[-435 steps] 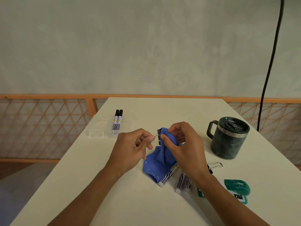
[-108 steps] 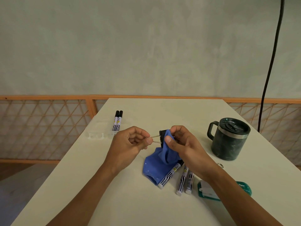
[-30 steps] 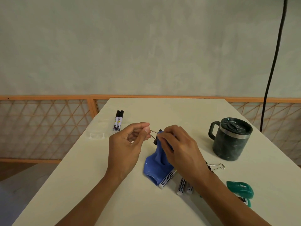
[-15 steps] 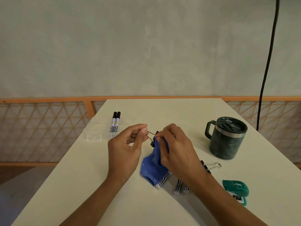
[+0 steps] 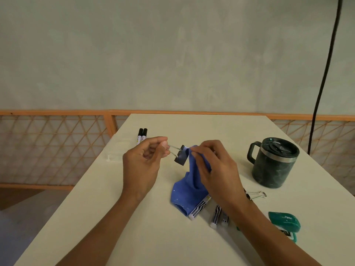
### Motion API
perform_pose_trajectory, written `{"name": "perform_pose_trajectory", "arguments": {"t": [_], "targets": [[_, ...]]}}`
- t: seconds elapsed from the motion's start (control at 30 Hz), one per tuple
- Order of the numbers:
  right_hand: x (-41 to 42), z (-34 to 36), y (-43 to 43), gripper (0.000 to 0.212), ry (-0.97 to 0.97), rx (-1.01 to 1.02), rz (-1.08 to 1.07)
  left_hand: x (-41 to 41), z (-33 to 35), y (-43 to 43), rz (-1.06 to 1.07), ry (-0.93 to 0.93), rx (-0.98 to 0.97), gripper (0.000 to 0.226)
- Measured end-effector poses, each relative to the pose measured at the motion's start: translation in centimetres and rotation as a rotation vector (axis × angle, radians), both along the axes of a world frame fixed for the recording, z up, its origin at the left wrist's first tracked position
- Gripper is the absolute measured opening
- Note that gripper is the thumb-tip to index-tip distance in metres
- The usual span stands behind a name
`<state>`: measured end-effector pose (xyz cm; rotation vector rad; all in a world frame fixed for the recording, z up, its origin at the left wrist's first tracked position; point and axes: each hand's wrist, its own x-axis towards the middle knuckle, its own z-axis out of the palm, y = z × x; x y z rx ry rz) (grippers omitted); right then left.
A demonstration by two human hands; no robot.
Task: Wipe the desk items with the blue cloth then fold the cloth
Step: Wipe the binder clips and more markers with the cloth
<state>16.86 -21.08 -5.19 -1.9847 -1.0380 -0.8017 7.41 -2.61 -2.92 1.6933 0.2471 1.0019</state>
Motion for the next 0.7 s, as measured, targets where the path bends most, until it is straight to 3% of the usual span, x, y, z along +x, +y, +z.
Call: {"name": "perform_pose_trajectory", "arguments": {"t": [0.13,0.23,0.47,0.7], "targets": [[-0.7,-1.1,0.8,0.012,-0.040,-0.144,0.167,0.0,-0.1,-0.4,-0.032,-0.005,-0.008,0.015],[-0.8,-1.1,0.4,0.018,-0.041,-0.245,0.245,-0.2,0.5,0.7,0.005,-0.018,0.014,0.018],[1.3,-0.5,-0.4,0.014,0.040,-0.167,0.091,-0.4,2.9,7.3,0.099,-0.091,0.030,0.017],[2.5,-0.2,1.2,0.014,0.127,-0.167,0.072,-0.1,4.8,14.3,0.130,0.022,0.270,0.007]]}}
